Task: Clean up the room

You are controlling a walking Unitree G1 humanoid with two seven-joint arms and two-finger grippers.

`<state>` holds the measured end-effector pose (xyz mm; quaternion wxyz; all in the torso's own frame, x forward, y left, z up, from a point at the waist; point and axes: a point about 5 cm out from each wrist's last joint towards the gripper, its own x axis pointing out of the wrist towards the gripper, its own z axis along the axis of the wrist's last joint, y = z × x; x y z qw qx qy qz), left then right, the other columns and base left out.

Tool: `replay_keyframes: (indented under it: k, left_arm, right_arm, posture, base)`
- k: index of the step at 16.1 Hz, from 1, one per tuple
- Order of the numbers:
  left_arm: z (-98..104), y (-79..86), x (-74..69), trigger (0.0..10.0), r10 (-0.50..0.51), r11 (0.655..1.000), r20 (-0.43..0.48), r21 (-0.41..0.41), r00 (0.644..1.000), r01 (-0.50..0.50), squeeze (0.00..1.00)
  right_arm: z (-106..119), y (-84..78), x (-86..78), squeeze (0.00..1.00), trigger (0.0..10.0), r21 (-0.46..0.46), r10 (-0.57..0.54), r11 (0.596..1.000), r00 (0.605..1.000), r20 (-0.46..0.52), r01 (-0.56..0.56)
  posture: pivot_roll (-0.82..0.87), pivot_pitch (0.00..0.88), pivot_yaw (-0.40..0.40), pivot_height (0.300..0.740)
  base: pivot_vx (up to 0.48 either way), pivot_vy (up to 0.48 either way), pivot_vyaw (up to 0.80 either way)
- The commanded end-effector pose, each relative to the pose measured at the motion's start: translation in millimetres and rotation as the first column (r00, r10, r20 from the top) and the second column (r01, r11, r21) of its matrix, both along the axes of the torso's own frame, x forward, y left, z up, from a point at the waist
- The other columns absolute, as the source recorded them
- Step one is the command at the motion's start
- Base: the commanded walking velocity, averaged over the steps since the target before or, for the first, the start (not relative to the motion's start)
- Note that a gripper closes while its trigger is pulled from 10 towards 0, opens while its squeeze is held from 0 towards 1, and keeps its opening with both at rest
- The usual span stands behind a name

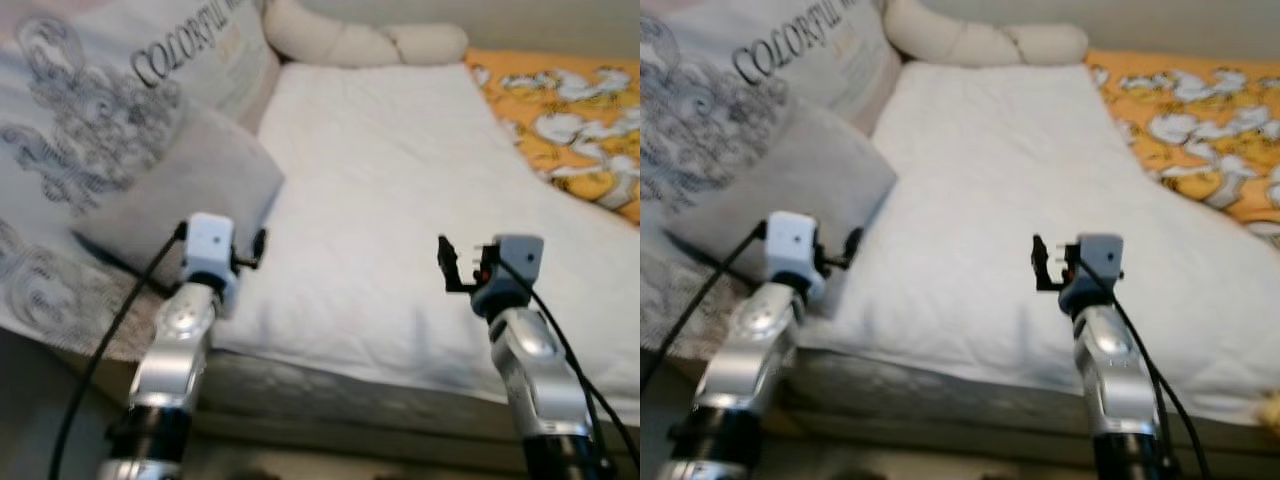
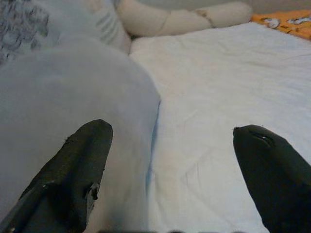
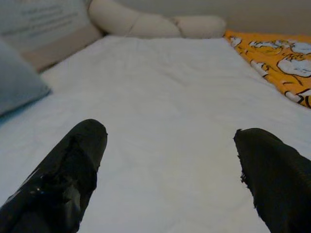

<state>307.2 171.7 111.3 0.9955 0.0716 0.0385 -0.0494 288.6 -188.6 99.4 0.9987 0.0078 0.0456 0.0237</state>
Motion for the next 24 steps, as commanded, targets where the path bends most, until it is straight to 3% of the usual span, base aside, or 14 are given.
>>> replay_keyframes:
  k: [1, 5, 10, 17, 20, 24]
  left_arm:
    - [-6, 8.8, -5.2, 10.0, 0.034, 0.999, -0.033, 0.014, 0.999, -0.033, 0.51]
    - [-18, 8.4, -12.9, 10.0, 0.059, 0.998, -0.079, 0.005, 0.995, -0.059, 0.51]
    - [-18, 8.5, -10.5, 10.0, 0.053, 0.998, -0.096, 0.027, 0.994, -0.051, 0.51]
    - [-16, 7.9, -8.6, 10.0, 0.061, 0.998, -0.095, 0.026, 0.994, -0.059, 0.52]
    - [-12, 10.0, -6.6, 10.0, 0.055, 0.996, -0.086, 0.071, 0.995, -0.049, 0.51]
    - [-12, 6.8, -3.9, 10.0, 0.042, 0.997, -0.087, 0.073, 0.995, -0.036, 0.51]
  right_arm:
    - [1, 12.8, -0.1, 0.0, 10.0, 0.01, 0.06, 0.998, 0.998, 0.0, -0.06]
    - [-9, 14.6, -0.8, 0.0, 10.0, 0.02, 0.025, 0.999, 0.999, -0.034, -0.024]
    - [-18, 12.7, 1.7, 0.0, 10.0, 0.08, -0.021, 0.996, 0.995, -0.096, 0.029]
    - [-20, 16.1, 0.5, 0.0, 10.0, 0.034, 0.011, 0.999, 0.996, -0.09, -0.008]
    - [-27, 10.0, -0.3, 0.0, 10.0, 0.094, -0.068, 0.992, 0.99, -0.124, 0.08]
    - [-24, 15.0, 2.8, 0.0, 10.0, 0.045, -0.04, 0.998, 0.994, -0.106, 0.045]
  posture:
    - [-0.06, 0.0, 0.009, 0.74]
    - [-0.04, 0.0, -0.004, 0.74]
    - [-0.04, 0.0, 0.0, 0.74]
    - [-0.04, 0.0, 0.003, 0.74]
    - [-0.03, 0.0, 0.004, 0.74]
    - [-0.05, 0.0, 0.01, 0.74]
  base:
    - [0.0, -0.416, 0.0]
    - [0.0, -0.413, 0.0]
    - [0.0, -0.415, 0.0]
    - [0.0, -0.415, 0.23]
    - [0.0, -0.414, 0.26]
    - [0.0, -0.415, 0.0]
